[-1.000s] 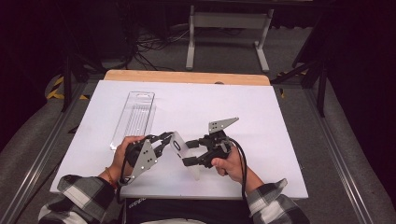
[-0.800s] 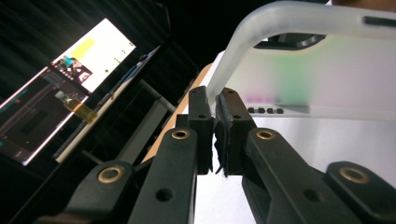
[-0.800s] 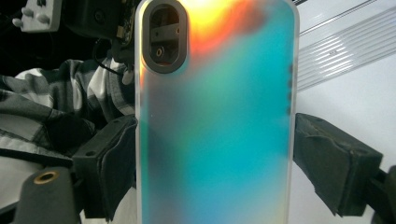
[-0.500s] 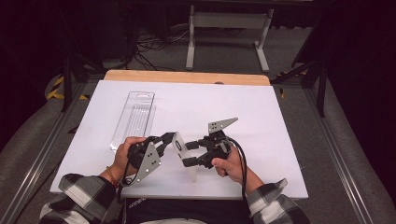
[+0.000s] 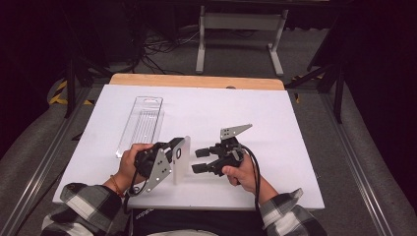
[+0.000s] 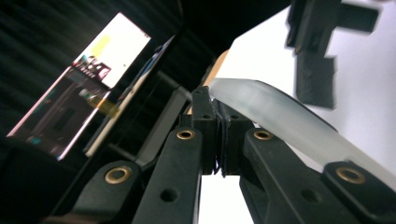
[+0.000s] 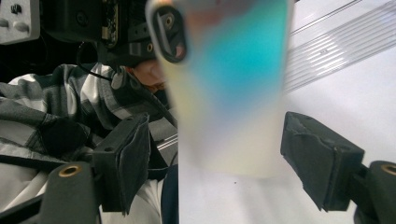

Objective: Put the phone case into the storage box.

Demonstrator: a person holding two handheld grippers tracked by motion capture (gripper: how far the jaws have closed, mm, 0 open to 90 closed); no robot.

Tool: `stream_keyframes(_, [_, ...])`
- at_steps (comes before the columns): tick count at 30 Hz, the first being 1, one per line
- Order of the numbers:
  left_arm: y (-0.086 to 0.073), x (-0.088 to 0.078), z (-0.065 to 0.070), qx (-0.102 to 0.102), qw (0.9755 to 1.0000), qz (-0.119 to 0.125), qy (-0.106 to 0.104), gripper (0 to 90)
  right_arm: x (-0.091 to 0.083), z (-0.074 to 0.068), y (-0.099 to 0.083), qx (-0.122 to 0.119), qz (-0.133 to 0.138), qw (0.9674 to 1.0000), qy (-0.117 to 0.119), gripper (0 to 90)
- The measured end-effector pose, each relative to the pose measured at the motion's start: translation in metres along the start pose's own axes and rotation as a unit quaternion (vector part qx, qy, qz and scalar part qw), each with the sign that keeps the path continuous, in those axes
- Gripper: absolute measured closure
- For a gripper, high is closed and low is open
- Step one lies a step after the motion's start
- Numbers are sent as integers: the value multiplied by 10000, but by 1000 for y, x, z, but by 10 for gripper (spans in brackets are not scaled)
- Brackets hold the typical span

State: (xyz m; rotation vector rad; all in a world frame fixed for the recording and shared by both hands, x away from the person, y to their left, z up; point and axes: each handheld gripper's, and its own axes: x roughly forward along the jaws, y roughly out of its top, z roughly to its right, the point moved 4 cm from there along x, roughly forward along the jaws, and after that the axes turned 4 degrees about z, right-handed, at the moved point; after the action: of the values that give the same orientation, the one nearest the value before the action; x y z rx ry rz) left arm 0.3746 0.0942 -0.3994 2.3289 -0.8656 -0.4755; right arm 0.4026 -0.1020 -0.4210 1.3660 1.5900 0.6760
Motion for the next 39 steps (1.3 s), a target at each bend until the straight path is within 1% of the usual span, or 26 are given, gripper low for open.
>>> stream_keyframes(1, [-1, 0, 0, -46, 10000, -4, -51, 881, 0, 0, 0, -27, -17, 10000, -30, 244])
stream_keyframes(3, [-1, -1, -1, 85, 9999, -84, -27, 883, -1, 0, 0, -69, -41, 9999, -74, 245])
stream_keyframes(6, [0, -2, -3, 140, 9997, -184, -24, 883, -2, 0, 0, -128, -86, 9997, -177, 245])
stream_keyframes(8, [-1, -1, -4, 142, 9996, -238, -20, 883, -3, 0, 0, -152, -84, 9996, -207, 244])
stream_keyframes(10, [-3, -3, -6, 128, 9995, -272, 16, 883, -6, -1, 0, -231, -113, 9992, -314, 245])
stream_keyframes(12, [-3, -4, -9, 181, 9993, -313, 24, 884, -8, -2, 0, -266, -95, 9989, -373, 245])
stream_keyframes(15, [-3, -6, -12, 137, 9992, -366, 56, 883, -13, -3, 0, -301, -70, 9985, -451, 246])
stream_keyframes(17, [-4, -7, -14, 176, 9991, -384, 92, 883, -15, -3, 0, -346, -73, 9981, -509, 246])
stream_keyframes(21, [-4, -9, -17, 192, 9989, -389, 180, 883, -16, -4, 0, -412, -94, 9973, -598, 247])
stream_keyframes(24, [-2, -12, -21, 191, 9989, -365, 235, 883, -19, -4, -2, -496, -129, 9955, -791, 246])
stream_keyframes(25, [-1, -12, -23, 170, 9989, -351, 271, 883, -20, -4, -2, -539, -138, 9947, -860, 244])
stream_keyframes(27, [0, -14, -28, 178, 9986, -354, 343, 883, -23, -5, -2, -667, -158, 9915, -1110, 241])
stream_keyframes(28, [0, -15, -30, 122, 9986, -327, 403, 883, -25, -5, -3, -686, -142, 9908, -1156, 241])
stream_keyframes(30, [1, -16, -34, 132, 9984, -310, 445, 883, -29, -6, -3, -741, -111, 9895, -1238, 241])
stream_keyframes(32, [1, -19, -41, 78, 9979, -339, 552, 883, -33, -6, -4, -729, -75, 9890, -1282, 241])
stream_keyframes(33, [2, -20, -44, 86, 9978, -338, 571, 884, -36, -5, -4, -714, -56, 9886, -1325, 241])
stream_keyframes(34, [2, -20, -46, 67, 9974, -360, 621, 883, -38, -4, -4, -702, -42, 9885, -1339, 241])
stream_keyframes(35, [2, -21, -49, 92, 9971, -348, 675, 884, -39, -4, -5, -690, -21, 9886, -1340, 241])
stream_keyframes(37, [3, -22, -54, 48, 9966, -358, 747, 884, -41, -3, -4, -680, 16, 9881, -1383, 241])
stream_keyframes(39, [4, -22, -60, 68, 9956, -399, 846, 883, -43, -3, -4, -664, 30, 9880, -1391, 241])
